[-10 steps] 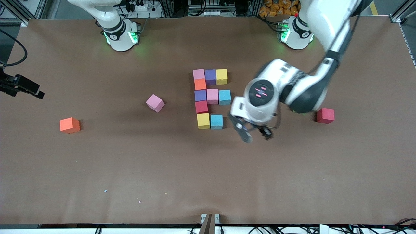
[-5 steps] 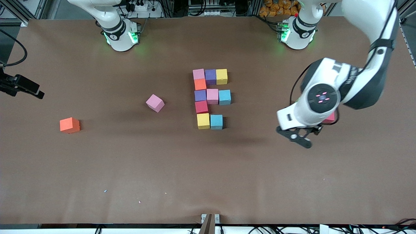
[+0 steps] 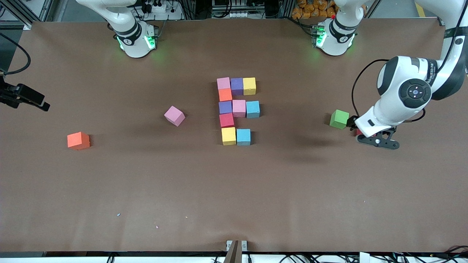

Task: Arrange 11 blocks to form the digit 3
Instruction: 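Move the left gripper over the green cube, then grasp and lift the green cube with the left gripper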

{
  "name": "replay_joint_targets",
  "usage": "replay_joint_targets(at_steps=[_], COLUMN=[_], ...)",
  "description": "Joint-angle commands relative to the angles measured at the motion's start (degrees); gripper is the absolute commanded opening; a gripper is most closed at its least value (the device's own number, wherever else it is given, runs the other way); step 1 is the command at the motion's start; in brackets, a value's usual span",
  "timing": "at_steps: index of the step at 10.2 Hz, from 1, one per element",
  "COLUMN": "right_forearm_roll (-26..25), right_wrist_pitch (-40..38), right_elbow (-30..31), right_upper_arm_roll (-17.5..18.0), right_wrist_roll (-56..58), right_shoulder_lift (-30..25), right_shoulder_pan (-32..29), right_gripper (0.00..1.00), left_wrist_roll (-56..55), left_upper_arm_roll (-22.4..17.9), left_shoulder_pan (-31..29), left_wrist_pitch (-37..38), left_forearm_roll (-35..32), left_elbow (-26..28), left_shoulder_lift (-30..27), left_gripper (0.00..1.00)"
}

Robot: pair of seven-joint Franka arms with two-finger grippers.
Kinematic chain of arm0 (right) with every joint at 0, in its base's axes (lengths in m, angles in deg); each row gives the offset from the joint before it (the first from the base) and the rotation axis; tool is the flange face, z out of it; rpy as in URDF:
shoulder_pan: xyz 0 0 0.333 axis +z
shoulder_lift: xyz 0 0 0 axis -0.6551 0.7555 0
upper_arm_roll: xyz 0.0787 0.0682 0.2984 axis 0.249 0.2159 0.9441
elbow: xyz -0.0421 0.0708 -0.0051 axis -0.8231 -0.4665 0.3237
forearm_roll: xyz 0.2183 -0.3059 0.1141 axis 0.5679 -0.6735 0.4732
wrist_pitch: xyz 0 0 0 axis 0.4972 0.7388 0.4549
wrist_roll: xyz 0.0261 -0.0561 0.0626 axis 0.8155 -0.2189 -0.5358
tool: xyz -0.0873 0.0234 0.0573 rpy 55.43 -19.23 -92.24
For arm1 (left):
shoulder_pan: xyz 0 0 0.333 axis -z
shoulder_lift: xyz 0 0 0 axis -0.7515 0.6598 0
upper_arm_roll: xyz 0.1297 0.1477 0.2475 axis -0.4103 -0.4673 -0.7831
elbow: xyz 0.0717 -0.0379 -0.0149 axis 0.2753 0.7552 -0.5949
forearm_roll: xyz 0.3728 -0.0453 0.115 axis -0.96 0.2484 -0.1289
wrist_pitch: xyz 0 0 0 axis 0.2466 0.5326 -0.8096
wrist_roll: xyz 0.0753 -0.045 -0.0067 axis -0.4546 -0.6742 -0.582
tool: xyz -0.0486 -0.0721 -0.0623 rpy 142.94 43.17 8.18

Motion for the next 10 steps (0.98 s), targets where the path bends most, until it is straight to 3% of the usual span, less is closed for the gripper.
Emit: replay_joint_targets(at_steps=[1,6,10], right_forearm_roll=[0.5,0.5,0.5], right_wrist_pitch=[-0.4,-0.4,-0.4], right_elbow=[-0.4,-0.4,-0.4], right_upper_arm_roll=[0.0,0.0,0.0], right_wrist_roll=[-0.6,-0.6,-0.6], right_shoulder_lift=[-0.1,0.0,0.0], right_shoulder_pan=[0.0,0.0,0.0], right_gripper=[1.00,1.00,1.00], left_wrist_roll=[-1.6,1.0,14.2], left_upper_arm_roll=[1.2,1.3,1.3], left_shoulder_pan=[-1.2,-2.9,-5.5], left_wrist_pitch=[-8.0,-9.7,-9.9], left_forearm_roll=[2.9,3.1,3.1], left_elbow=[9.3,13.0,13.7], left_shoulder_lift=[-2.8,-0.1,1.1], left_gripper=[1.00,1.00,1.00])
